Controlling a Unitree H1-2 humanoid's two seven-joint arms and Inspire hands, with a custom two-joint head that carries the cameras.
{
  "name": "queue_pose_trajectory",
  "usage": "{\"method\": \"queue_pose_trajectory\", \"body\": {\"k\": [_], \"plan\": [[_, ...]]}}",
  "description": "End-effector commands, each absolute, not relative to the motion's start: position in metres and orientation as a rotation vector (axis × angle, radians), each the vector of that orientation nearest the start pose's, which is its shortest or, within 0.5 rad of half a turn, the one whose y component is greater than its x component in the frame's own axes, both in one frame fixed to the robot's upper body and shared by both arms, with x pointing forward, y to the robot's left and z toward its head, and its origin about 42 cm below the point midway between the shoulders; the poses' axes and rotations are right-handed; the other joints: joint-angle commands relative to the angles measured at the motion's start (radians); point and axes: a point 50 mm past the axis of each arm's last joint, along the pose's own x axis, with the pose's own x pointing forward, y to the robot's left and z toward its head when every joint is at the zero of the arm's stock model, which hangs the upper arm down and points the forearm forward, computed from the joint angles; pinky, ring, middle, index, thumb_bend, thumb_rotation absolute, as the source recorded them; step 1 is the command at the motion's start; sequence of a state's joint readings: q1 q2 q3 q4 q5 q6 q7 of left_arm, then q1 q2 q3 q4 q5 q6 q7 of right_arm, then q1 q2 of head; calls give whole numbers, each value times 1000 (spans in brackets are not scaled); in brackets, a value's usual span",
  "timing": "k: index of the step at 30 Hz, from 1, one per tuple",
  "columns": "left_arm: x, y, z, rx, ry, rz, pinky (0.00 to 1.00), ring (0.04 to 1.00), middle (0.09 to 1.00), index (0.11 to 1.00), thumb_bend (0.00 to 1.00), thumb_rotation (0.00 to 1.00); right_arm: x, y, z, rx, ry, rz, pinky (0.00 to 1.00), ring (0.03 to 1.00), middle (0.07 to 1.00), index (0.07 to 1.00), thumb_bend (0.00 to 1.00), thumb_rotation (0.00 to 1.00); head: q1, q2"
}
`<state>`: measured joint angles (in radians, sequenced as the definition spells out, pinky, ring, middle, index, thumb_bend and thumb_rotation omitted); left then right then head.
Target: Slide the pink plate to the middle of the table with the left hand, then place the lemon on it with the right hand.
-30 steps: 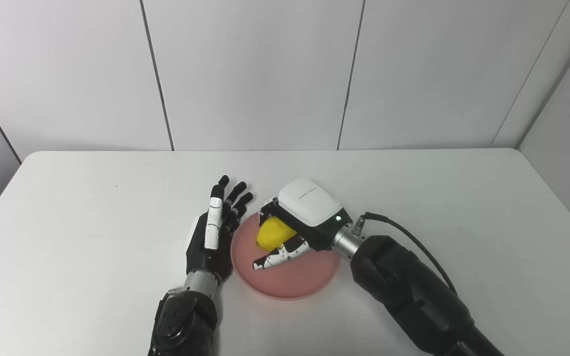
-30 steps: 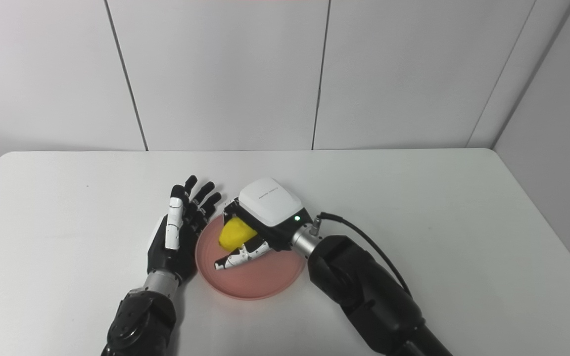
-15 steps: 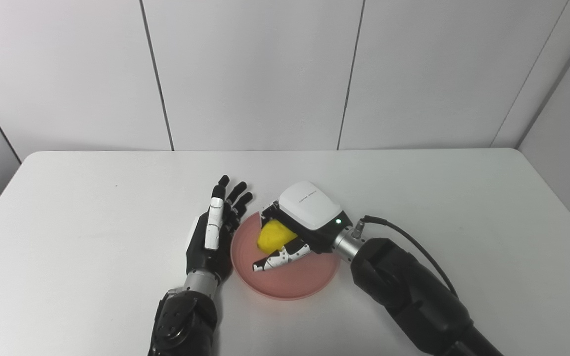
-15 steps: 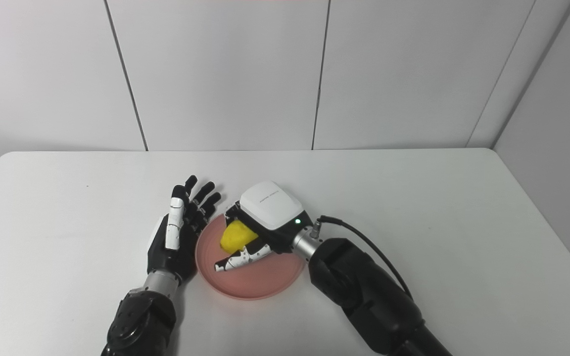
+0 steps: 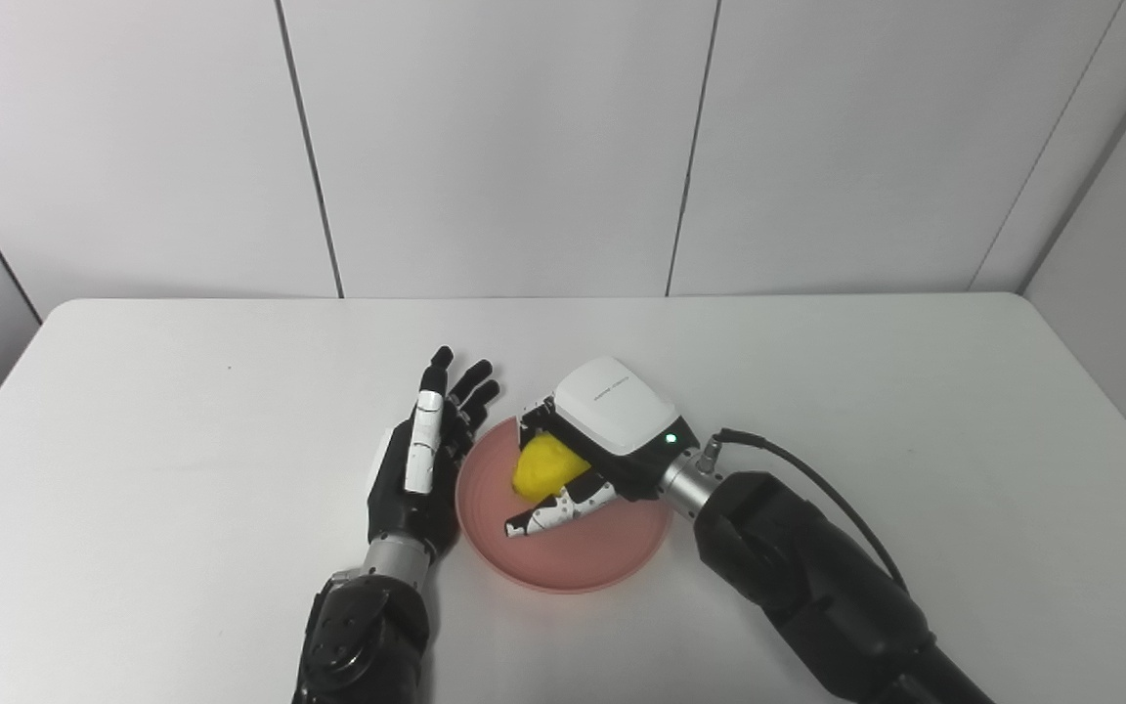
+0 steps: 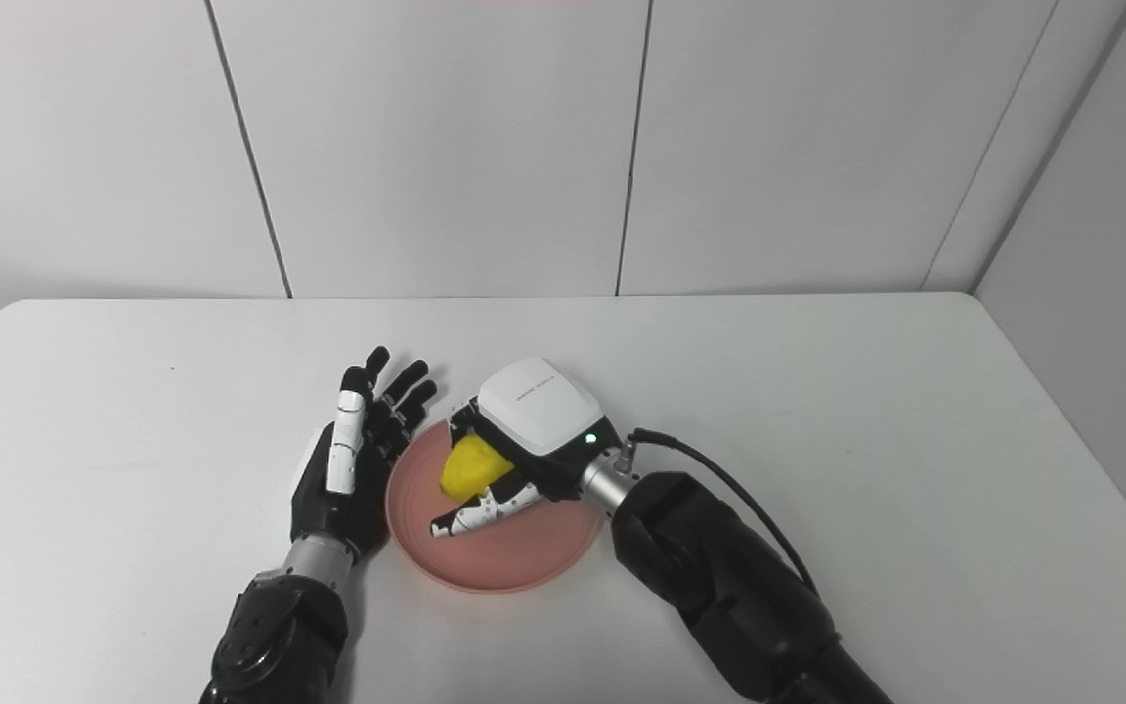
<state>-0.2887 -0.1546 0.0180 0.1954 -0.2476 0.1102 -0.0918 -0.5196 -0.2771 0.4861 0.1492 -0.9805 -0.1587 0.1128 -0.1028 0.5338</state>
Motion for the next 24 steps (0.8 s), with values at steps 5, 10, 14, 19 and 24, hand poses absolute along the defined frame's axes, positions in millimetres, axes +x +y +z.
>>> {"method": "queue_pose_trajectory", "body": {"k": [5, 10, 14, 19, 24], "plan": [[361, 124, 111, -386, 132, -188, 1000, 930, 920, 1000, 804, 812, 404, -133, 219, -1407, -656, 467, 441, 532, 584, 620, 791, 672, -2, 2], [361, 124, 111, -384, 131, -186, 1000, 921, 923, 1000, 801, 820, 405, -133, 222, -1414, -664, 473, 489, 584, 636, 651, 799, 661, -3, 2], [361, 123, 110, -384, 131, -188, 1000, 915, 914, 1000, 801, 818, 406, -133, 224, -1416, -676, 477, 493, 580, 634, 658, 791, 656, -4, 2], [361, 124, 110, -391, 129, -188, 1000, 918, 915, 1000, 810, 813, 406, -132, 229, -1414, -676, 479, 504, 585, 636, 653, 784, 670, -5, 2], [361, 123, 110, -379, 123, -184, 1000, 911, 922, 1000, 805, 821, 405, -132, 233, -1366, -703, 466, 519, 599, 633, 631, 784, 693, -1, 2]]}}
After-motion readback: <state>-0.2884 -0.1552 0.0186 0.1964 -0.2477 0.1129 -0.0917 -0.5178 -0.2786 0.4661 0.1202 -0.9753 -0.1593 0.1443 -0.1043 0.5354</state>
